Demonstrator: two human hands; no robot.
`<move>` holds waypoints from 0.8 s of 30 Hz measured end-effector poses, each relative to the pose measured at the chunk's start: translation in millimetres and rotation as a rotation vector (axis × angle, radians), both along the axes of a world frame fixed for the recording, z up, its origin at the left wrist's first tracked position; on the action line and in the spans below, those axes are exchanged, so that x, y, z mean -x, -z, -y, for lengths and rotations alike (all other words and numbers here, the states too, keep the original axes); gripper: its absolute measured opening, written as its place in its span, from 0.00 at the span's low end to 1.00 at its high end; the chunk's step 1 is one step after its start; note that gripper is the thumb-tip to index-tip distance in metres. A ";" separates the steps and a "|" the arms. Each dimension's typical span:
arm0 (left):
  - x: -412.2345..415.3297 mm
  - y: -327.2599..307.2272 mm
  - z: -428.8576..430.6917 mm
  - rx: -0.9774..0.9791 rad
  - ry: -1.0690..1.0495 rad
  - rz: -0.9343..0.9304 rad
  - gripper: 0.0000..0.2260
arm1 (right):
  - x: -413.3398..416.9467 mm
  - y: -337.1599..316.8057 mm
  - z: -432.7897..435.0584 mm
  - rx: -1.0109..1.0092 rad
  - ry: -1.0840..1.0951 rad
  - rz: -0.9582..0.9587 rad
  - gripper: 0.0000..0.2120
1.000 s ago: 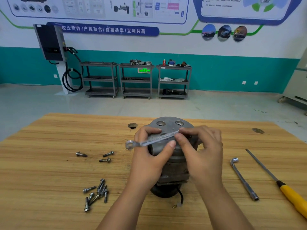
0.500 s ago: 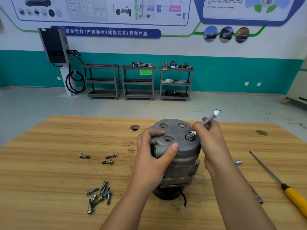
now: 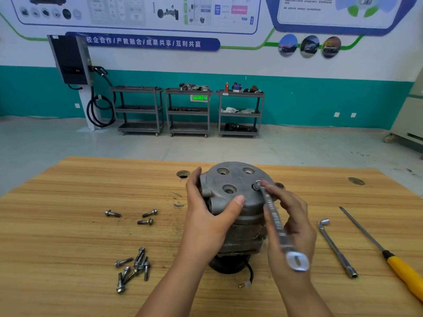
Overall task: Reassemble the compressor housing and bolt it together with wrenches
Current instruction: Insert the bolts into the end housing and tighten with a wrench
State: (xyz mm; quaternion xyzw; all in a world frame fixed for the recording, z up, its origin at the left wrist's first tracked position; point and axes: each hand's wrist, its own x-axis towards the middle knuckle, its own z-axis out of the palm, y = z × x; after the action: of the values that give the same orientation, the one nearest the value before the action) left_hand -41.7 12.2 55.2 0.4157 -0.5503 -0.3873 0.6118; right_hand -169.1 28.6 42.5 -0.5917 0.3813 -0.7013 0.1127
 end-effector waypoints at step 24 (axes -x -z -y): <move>-0.8 6.0 1.8 0.012 -0.025 -0.036 0.42 | 4.9 -11.4 28.6 -0.177 0.137 0.320 0.23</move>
State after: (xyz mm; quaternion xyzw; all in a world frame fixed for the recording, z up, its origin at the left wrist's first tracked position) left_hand -41.0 10.4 49.2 0.4118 -0.5363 -0.3837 0.6289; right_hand -173.9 0.0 53.9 -0.4330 0.4581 -0.7563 0.1754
